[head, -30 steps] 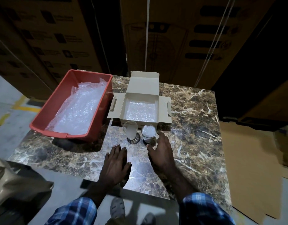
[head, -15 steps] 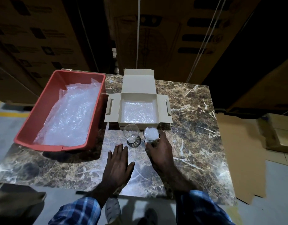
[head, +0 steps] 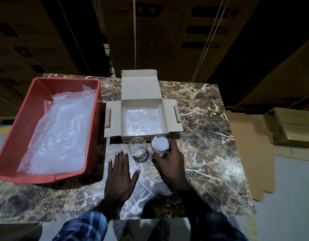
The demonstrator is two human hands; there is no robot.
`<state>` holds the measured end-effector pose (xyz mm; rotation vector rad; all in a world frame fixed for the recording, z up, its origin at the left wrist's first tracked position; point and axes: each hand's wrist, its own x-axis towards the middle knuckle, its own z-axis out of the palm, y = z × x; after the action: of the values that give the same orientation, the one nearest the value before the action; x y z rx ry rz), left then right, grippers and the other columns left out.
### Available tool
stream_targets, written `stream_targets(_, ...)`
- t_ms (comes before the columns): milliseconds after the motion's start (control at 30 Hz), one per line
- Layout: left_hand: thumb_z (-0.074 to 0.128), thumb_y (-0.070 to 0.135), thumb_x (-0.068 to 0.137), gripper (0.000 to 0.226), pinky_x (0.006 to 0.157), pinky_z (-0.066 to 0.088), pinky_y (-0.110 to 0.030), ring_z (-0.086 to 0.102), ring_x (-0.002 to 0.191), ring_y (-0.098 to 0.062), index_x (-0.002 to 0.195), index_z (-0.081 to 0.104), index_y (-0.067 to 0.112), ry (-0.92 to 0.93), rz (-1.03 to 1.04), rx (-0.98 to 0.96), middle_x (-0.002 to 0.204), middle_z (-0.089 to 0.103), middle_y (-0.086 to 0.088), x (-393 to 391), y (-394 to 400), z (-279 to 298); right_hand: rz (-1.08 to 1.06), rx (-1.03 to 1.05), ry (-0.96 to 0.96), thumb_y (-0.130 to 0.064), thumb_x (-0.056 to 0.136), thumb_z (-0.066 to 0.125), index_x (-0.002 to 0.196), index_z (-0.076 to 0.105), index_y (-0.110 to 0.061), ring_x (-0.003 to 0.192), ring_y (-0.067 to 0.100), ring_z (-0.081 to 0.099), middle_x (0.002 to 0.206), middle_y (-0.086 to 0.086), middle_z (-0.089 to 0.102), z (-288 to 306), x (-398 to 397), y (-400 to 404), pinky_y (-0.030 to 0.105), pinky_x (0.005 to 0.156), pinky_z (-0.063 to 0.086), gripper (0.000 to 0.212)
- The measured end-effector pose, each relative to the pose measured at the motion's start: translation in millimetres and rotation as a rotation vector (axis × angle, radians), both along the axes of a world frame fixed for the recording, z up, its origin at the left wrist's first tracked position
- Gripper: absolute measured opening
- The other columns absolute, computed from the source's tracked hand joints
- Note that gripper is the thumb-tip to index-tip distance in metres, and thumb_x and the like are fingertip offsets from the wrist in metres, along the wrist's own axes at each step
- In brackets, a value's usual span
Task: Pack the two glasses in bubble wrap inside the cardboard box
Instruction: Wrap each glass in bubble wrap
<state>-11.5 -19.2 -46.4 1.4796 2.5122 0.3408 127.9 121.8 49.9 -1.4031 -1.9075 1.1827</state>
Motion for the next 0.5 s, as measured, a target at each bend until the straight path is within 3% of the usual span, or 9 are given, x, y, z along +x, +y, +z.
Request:
stream_targets(267,0.029,0.058,0.099,0.077,0.124,0.009,-0.048,0.013,0.154,-0.024,0.155,0.03,0.004,0.05,0.025,0.026,0.165,0.019,-0.013,0.4,2.7,-2.9,-0.038,0.153,-0.005,-0.049,0.081,0.075,0.129,0.051,-0.021,0.102,0.02,0.061,0.118,0.001,0.064,51.9,-34.0,34.8,0.035,0.083,0.054,0.06)
stream_targets(400,0.034,0.055,0.098,0.077,0.123,0.015,-0.05,0.013,0.154,-0.024,0.155,0.03,0.003,0.068,0.016,0.044,0.165,0.019,-0.014,0.9,2.9,-3.5,0.043,0.145,-0.131,-0.046,0.09,0.068,0.133,0.047,-0.01,0.106,0.024,0.06,0.124,0.009,0.062,61.9,-66.8,62.9,0.027,0.081,0.045,0.06)
stream_targets(500,0.033,0.056,0.098,0.077,0.123,0.017,-0.051,0.013,0.154,-0.024,0.155,0.03,0.003,0.067,0.024,0.043,0.165,0.018,-0.014,1.4,3.3,-3.2,0.103,0.114,-0.271,-0.046,0.093,0.064,0.135,0.042,-0.005,0.116,0.033,0.058,0.131,0.017,0.059,56.3,-88.4,80.4,0.034,0.087,0.045,0.063)
